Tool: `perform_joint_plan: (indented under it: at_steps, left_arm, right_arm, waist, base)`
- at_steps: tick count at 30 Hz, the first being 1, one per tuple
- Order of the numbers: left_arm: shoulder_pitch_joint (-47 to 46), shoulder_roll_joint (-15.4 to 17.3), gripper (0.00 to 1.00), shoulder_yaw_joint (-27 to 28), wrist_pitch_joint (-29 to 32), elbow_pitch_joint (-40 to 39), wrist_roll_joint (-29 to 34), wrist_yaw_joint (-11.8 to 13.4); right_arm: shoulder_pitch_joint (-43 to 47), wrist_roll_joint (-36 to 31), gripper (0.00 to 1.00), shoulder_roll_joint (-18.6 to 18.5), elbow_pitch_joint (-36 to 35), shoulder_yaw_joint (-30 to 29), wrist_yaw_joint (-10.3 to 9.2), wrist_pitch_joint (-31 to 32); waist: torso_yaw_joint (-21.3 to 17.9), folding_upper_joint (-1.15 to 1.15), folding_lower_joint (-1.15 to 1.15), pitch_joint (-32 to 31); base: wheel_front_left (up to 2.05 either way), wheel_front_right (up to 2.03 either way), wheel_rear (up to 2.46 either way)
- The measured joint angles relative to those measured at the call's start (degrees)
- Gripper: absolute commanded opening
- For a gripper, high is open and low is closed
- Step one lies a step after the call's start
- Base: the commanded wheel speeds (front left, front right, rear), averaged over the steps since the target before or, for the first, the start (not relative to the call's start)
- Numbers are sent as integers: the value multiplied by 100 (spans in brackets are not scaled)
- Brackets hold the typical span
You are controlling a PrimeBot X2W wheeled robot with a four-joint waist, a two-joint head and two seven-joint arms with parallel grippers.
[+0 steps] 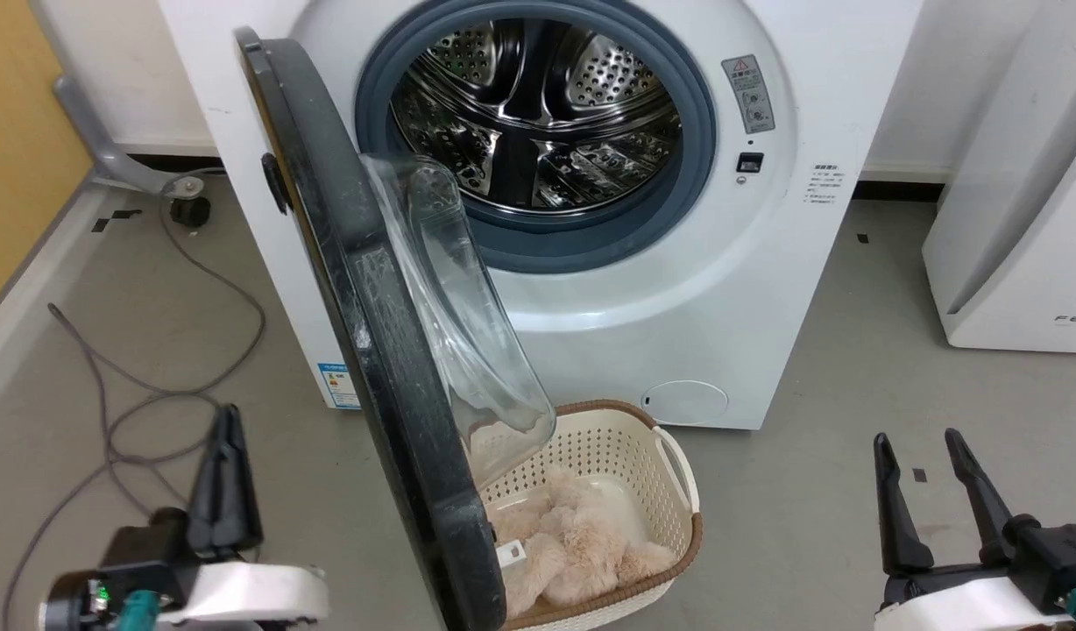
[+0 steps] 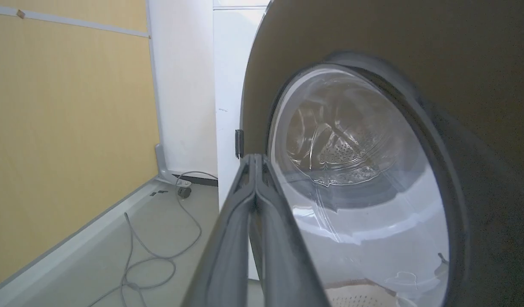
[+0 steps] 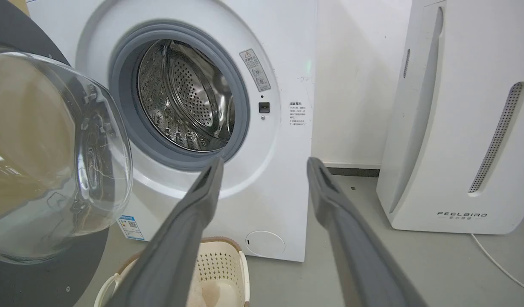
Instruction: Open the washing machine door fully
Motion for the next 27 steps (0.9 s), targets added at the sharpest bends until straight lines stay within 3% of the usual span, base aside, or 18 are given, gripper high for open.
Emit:
perform_joint_plan:
  at_steps: [12, 27]
  left_arm:
    - [-299, 1, 0, -203, -1, -1348, -43, -74]
    - [-482, -1, 0, -1871, -1, -2375, 57, -310]
  right_arm:
    - [2, -3, 100, 0, -156, -8, 0, 0]
    - [20, -23, 100, 0, -138, -37, 0, 0]
  waist:
    - [60, 0, 0, -10]
    - [77, 0, 0, -51]
  base:
    - [0, 0, 0]
    - [0, 0, 0]
